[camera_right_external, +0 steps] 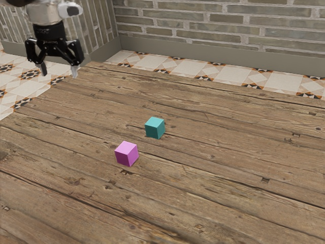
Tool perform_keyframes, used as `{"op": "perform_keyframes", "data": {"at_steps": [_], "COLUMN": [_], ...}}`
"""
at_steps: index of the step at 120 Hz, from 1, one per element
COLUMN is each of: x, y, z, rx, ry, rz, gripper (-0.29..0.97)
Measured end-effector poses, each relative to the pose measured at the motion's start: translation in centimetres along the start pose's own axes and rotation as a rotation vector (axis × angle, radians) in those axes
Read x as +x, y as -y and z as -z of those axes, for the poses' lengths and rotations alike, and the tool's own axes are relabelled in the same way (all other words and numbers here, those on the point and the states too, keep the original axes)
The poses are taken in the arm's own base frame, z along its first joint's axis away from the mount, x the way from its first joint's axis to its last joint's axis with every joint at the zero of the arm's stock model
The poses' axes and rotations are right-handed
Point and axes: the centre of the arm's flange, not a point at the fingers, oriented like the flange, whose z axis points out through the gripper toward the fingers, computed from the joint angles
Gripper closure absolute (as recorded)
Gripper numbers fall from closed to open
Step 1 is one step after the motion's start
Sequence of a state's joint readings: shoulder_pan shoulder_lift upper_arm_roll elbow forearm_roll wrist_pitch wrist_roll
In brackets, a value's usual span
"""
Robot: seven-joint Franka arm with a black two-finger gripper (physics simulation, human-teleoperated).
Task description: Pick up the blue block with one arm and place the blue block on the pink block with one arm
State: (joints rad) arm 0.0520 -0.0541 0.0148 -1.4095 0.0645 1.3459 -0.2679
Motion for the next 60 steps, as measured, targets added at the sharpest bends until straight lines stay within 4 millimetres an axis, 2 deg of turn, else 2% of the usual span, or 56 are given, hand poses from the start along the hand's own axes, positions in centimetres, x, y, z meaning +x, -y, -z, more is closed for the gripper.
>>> {"op": "perform_keyframes", "data": {"at_steps": [8,16,20,32,40,45,52,56,60], "x": [0.3,0.3,0.3,1.7,2.2,2.7,4.1,5.7,8.4], "y": [-0.1,-2.2,-2.7,-2.0,-1.1,-0.6,-0.1,-0.3,-1.2], "z": [-5.9,-13.8,-17.6,-24.2,-29.6,-31.7,-33.4,-33.7,-33.3], "rx": [0.023,0.043,0.047,0.048,0.049,0.045,0.034,0.028,0.025], "ry": [0.075,0.143,0.165,0.162,0.161,0.139,0.091,0.051,0.007], "rz": [0.005,-0.039,-0.050,-0.044,-0.041,-0.037,-0.036,-0.042,-0.056], "gripper": [0.00,0.00,0.00,0.00,0.00,0.00,0.00,0.00,0.00]}}
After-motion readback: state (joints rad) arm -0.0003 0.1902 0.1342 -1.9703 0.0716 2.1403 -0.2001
